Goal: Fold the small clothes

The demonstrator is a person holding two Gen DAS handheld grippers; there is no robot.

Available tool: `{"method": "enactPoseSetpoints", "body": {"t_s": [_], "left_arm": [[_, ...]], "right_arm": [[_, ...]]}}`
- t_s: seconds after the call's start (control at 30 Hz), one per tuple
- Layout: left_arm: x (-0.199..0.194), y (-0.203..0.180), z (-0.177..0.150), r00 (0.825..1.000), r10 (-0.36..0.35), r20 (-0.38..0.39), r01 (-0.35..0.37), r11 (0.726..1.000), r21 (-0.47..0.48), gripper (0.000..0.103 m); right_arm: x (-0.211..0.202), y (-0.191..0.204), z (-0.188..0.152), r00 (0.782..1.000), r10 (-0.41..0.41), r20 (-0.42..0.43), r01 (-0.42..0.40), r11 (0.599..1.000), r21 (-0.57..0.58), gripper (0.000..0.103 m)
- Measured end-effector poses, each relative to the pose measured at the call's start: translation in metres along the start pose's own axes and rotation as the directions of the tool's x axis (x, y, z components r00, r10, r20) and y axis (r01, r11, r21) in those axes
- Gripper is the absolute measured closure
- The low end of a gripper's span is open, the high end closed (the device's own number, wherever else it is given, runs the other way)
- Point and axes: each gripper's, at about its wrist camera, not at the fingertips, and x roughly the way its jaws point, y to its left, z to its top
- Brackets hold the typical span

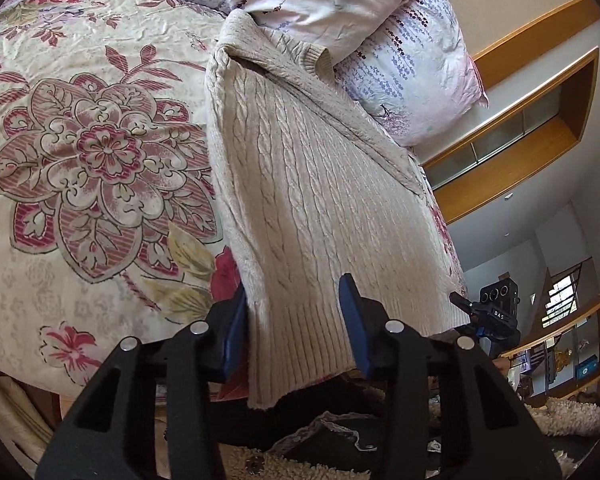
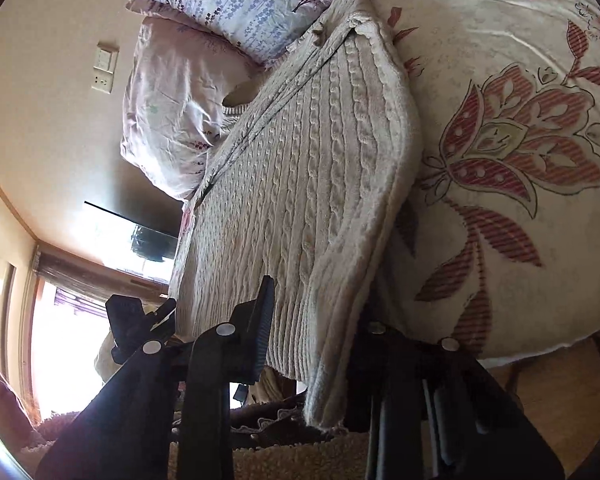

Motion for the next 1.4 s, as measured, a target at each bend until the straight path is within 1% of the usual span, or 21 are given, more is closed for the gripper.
{"method": "enactPoseSetpoints", "body": {"t_s": [0.03, 0.1, 0.17, 0.2, 0.23, 0.27, 0.37, 0.43, 0.57, 0.67, 0.77, 0.87, 0.97, 1.0, 1.07, 1.17, 1.3, 1.33, 1.4], "left_arm": [[0.001, -0.001, 0.000, 1.000, 0.004, -0.006, -0.004, 1.000, 0.008, 0.063], [0.005, -0.002, 0.000, 0.999, 0.013, -0.035, -0.012, 1.000, 0.017, 0.079], [0.008, -0.004, -0.001, 0.998, 0.044, -0.041, -0.042, 0.998, 0.041, 0.088], [0.009, -0.004, -0.001, 0.998, 0.053, -0.044, -0.051, 0.997, 0.050, 0.091], [0.009, -0.005, 0.000, 0.997, 0.059, -0.043, -0.057, 0.997, 0.053, 0.093], [0.010, -0.005, 0.000, 0.997, 0.065, -0.043, -0.062, 0.996, 0.057, 0.094], [0.010, -0.007, 0.002, 0.997, 0.073, -0.033, -0.070, 0.995, 0.075, 0.096], [0.008, -0.010, 0.005, 0.997, 0.075, -0.014, -0.073, 0.993, 0.095, 0.096], [0.003, -0.018, 0.018, 0.996, 0.081, 0.037, -0.086, 0.985, 0.149, 0.097], [-0.004, -0.026, 0.034, 0.990, 0.100, 0.102, -0.118, 0.975, 0.186, 0.097], [-0.014, -0.031, 0.057, 0.978, 0.099, 0.182, -0.135, 0.972, 0.193, 0.097], [-0.019, -0.036, 0.084, 0.958, 0.118, 0.261, -0.171, 0.967, 0.190, 0.097], [-0.015, -0.042, 0.114, 0.943, 0.132, 0.307, -0.193, 0.965, 0.179, 0.097], [-0.012, -0.044, 0.124, 0.936, 0.143, 0.321, -0.208, 0.962, 0.179, 0.097], [-0.005, -0.049, 0.142, 0.924, 0.161, 0.346, -0.235, 0.954, 0.184, 0.097], [0.009, -0.054, 0.169, 0.907, 0.180, 0.381, -0.261, 0.949, 0.175, 0.097], [0.029, -0.054, 0.204, 0.887, 0.186, 0.423, -0.264, 0.955, 0.135, 0.097], [0.035, -0.052, 0.212, 0.884, 0.190, 0.427, -0.263, 0.957, 0.120, 0.097], [0.051, -0.047, 0.226, 0.883, 0.204, 0.422, -0.264, 0.960, 0.088, 0.097]], "right_arm": [[0.001, 0.000, 0.000, 1.000, -0.003, -0.001, 0.003, 1.000, -0.004, 0.074], [0.002, 0.000, -0.001, 1.000, -0.009, -0.001, 0.009, 1.000, -0.019, 0.074], [0.003, 0.003, -0.001, 1.000, -0.023, 0.001, 0.023, 0.999, -0.043, 0.084], [0.004, 0.003, -0.001, 1.000, -0.031, 0.003, 0.031, 0.998, -0.052, 0.087], [0.004, 0.003, 0.000, 0.999, -0.039, 0.009, 0.040, 0.998, -0.058, 0.092], [0.004, 0.003, 0.000, 0.999, -0.040, 0.015, 0.041, 0.997, -0.062, 0.093], [0.002, 0.007, 0.003, 0.998, -0.042, 0.043, 0.046, 0.995, -0.089, 0.095], [0.000, 0.013, 0.006, 0.997, -0.048, 0.067, 0.056, 0.991, -0.118, 0.095], [-0.007, 0.030, 0.015, 0.986, -0.073, 0.151, 0.103, 0.975, -0.199, 0.096], [-0.012, 0.043, 0.028, 0.968, -0.082, 0.239, 0.141, 0.960, -0.241, 0.096], [-0.014, 0.061, 0.044, 0.944, -0.081, 0.320, 0.179, 0.939, -0.292, 0.096], [-0.016, 0.076, 0.064, 0.914, -0.081, 0.398, 0.227, 0.914, -0.336, 0.096], [-0.015, 0.091, 0.086, 0.897, -0.052, 0.440, 0.230, 0.903, -0.363, 0.097], [-0.012, 0.097, 0.093, 0.889, -0.058, 0.455, 0.251, 0.891, -0.377, 0.097], [-0.005, 0.108, 0.106, 0.866, -0.072, 0.495, 0.302, 0.864, -0.404, 0.097], [0.005, 0.116, 0.129, 0.838, -0.076, 0.540, 0.337, 0.851, -0.402, 0.097], [0.027, 0.112, 0.164, 0.792, -0.126, 0.598, 0.410, 0.834, -0.368, 0.097], [0.034, 0.109, 0.173, 0.787, -0.137, 0.601, 0.415, 0.839, -0.352, 0.097], [0.047, 0.099, 0.191, 0.787, -0.156, 0.597, 0.404, 0.862, -0.307, 0.097]]}}
